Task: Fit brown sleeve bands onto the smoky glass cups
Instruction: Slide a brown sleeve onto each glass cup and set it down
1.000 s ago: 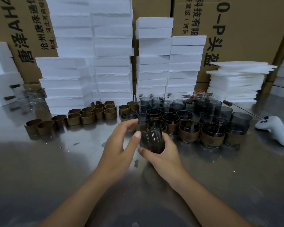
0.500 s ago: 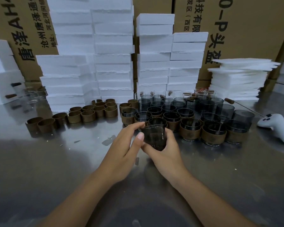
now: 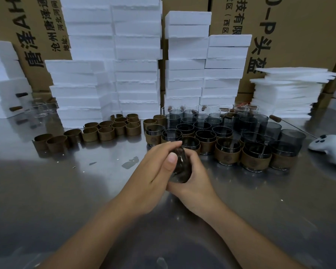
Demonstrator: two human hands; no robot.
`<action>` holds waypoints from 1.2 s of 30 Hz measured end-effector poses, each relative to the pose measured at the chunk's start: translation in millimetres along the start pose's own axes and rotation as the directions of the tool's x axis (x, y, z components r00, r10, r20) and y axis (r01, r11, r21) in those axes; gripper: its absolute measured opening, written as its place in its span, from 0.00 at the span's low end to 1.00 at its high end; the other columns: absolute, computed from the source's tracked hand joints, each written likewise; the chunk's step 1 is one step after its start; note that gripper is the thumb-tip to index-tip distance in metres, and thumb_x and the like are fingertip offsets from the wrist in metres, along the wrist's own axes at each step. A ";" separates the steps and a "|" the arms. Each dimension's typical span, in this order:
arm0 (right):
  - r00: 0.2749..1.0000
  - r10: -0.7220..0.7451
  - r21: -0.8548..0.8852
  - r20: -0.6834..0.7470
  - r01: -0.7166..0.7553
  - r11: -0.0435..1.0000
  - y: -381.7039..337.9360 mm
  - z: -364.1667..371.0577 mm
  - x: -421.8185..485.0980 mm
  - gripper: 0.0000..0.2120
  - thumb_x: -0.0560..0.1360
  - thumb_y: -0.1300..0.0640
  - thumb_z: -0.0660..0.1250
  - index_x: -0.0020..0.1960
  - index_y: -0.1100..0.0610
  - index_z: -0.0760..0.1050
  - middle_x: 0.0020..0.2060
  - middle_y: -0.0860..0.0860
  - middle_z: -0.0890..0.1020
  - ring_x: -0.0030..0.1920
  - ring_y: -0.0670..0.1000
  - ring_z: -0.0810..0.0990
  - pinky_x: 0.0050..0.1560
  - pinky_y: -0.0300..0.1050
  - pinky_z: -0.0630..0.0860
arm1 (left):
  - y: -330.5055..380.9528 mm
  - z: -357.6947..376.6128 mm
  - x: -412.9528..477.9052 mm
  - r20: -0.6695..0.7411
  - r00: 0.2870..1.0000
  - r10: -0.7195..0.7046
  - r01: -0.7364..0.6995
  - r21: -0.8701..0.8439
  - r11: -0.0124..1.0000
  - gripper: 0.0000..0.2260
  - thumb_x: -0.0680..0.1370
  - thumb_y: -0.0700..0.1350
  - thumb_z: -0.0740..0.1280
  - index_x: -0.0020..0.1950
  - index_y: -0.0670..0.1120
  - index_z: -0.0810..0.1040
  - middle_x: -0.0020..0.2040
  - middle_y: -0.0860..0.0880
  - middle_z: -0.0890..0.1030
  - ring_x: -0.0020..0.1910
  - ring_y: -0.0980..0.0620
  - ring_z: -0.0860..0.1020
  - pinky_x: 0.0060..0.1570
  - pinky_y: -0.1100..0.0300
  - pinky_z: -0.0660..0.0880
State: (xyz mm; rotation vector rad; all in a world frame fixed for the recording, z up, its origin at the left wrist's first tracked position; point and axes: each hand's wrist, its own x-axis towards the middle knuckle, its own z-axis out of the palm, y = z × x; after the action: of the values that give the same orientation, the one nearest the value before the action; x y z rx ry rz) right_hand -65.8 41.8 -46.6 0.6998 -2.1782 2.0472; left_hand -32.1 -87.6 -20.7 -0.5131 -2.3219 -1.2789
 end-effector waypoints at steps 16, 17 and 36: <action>0.990 0.056 0.006 -0.130 -0.056 0.998 3.8 -1.6 4.5 0.27 0.66 0.61 0.78 0.57 0.45 0.69 0.44 0.42 0.82 0.45 0.39 0.81 0.43 0.32 0.76 | 12.7 -0.2 0.6 -0.093 0.986 0.141 -0.140 0.010 0.990 0.18 0.79 0.55 0.53 0.58 0.49 0.78 0.54 0.55 0.80 0.58 0.55 0.76 0.55 0.70 0.68; 0.990 0.059 0.003 -0.130 -0.059 0.998 3.3 -1.9 4.3 0.27 0.66 0.61 0.78 0.57 0.45 0.69 0.44 0.43 0.82 0.45 0.38 0.81 0.42 0.30 0.76 | 12.0 -0.1 0.6 -0.094 0.987 0.129 -0.129 0.000 0.992 0.18 0.79 0.55 0.53 0.57 0.49 0.78 0.54 0.55 0.80 0.58 0.55 0.76 0.54 0.71 0.68; 0.980 0.045 0.027 -0.193 -0.040 0.999 -6.9 -2.7 0.7 0.25 0.67 0.60 0.76 0.59 0.49 0.70 0.45 0.42 0.80 0.43 0.33 0.78 0.40 0.25 0.71 | 0.6 -1.0 3.9 -0.176 0.983 -0.059 0.049 -0.056 0.997 0.10 0.78 0.53 0.56 0.58 0.58 0.70 0.53 0.59 0.79 0.56 0.68 0.74 0.52 0.78 0.65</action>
State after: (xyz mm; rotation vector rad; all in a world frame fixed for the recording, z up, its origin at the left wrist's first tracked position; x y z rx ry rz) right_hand -64.6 44.2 -39.7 0.4381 -2.0819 2.0667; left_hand -34.8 -87.7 -17.7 -0.3389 -2.1731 -1.3547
